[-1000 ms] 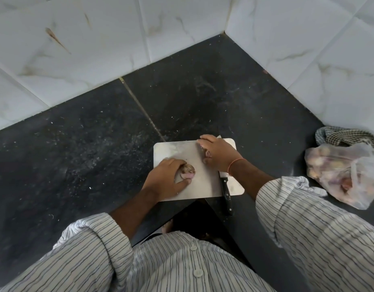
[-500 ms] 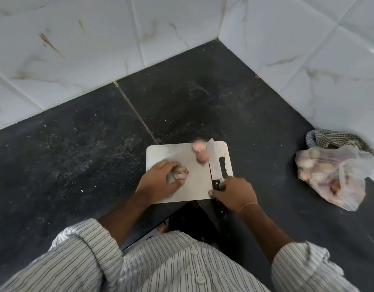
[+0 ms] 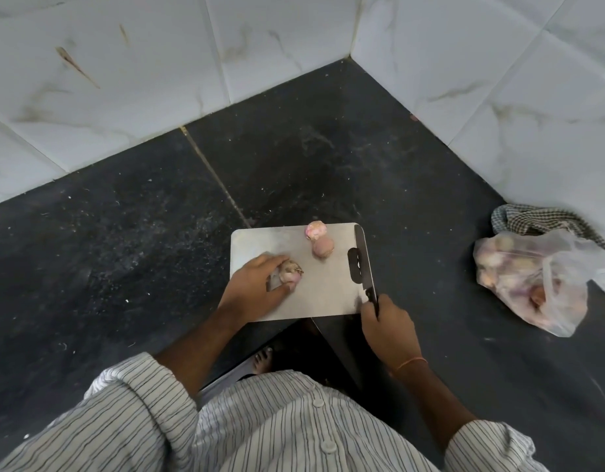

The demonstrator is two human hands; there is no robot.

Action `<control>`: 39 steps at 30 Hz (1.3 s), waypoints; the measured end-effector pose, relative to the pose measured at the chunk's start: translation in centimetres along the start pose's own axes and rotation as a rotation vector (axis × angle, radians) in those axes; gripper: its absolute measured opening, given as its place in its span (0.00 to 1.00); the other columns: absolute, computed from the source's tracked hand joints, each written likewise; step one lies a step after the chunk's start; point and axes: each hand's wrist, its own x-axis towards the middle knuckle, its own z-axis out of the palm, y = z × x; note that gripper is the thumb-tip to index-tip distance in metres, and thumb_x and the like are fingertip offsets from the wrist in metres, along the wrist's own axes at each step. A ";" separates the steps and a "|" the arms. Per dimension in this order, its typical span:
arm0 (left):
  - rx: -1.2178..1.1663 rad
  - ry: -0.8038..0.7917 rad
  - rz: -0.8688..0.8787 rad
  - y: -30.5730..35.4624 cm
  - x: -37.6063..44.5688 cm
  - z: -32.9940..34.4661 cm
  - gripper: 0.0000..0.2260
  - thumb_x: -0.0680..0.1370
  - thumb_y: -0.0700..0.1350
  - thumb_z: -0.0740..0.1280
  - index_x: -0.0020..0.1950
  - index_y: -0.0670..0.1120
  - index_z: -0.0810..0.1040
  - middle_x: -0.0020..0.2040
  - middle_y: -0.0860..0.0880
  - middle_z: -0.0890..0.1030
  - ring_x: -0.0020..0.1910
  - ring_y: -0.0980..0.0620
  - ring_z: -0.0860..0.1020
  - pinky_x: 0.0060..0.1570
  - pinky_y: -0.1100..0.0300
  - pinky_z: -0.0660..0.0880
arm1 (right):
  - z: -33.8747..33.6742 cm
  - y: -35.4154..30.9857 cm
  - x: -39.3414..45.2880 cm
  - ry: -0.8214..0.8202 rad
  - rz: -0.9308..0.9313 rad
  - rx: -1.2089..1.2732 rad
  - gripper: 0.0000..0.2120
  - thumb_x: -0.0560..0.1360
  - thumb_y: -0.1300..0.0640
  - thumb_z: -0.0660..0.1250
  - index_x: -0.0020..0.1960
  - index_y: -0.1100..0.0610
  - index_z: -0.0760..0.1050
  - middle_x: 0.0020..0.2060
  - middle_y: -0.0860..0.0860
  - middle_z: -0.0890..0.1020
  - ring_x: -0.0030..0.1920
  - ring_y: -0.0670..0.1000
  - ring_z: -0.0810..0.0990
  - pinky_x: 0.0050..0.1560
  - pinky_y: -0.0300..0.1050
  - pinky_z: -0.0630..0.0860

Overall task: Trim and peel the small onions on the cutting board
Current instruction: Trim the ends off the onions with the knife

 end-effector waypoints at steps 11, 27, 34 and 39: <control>0.017 -0.029 0.024 -0.8 -0.2 -0.9 0.27 0.77 0.57 0.72 0.76 0.62 0.74 0.70 0.64 0.75 0.68 0.63 0.74 0.68 0.59 0.76 | 1.4 1.8 -4.4 -0.039 -0.229 0.306 0.12 0.85 0.50 0.60 0.45 0.52 0.72 0.32 0.57 0.78 0.32 0.60 0.77 0.34 0.63 0.74; -0.114 -0.099 -0.037 0.0 1.7 -1.3 0.11 0.78 0.61 0.72 0.57 0.59 0.81 0.53 0.62 0.82 0.52 0.62 0.80 0.51 0.63 0.76 | 2.2 2.0 -5.6 -0.093 -0.276 0.284 0.13 0.86 0.51 0.61 0.43 0.53 0.71 0.31 0.57 0.77 0.29 0.52 0.73 0.32 0.60 0.71; -0.095 -0.124 0.112 -0.2 1.4 0.1 0.18 0.80 0.55 0.72 0.70 0.60 0.78 0.63 0.62 0.79 0.63 0.61 0.78 0.64 0.59 0.77 | 2.2 2.2 -5.5 -0.090 -0.267 0.268 0.13 0.86 0.51 0.61 0.43 0.51 0.70 0.31 0.56 0.77 0.29 0.47 0.72 0.31 0.59 0.72; -0.121 -0.104 0.117 -1.1 0.4 -0.5 0.20 0.83 0.54 0.71 0.75 0.59 0.79 0.66 0.61 0.74 0.66 0.59 0.76 0.63 0.63 0.77 | 2.3 2.1 -5.6 -0.109 -0.261 0.281 0.12 0.86 0.53 0.62 0.43 0.51 0.70 0.29 0.50 0.75 0.28 0.45 0.71 0.30 0.52 0.68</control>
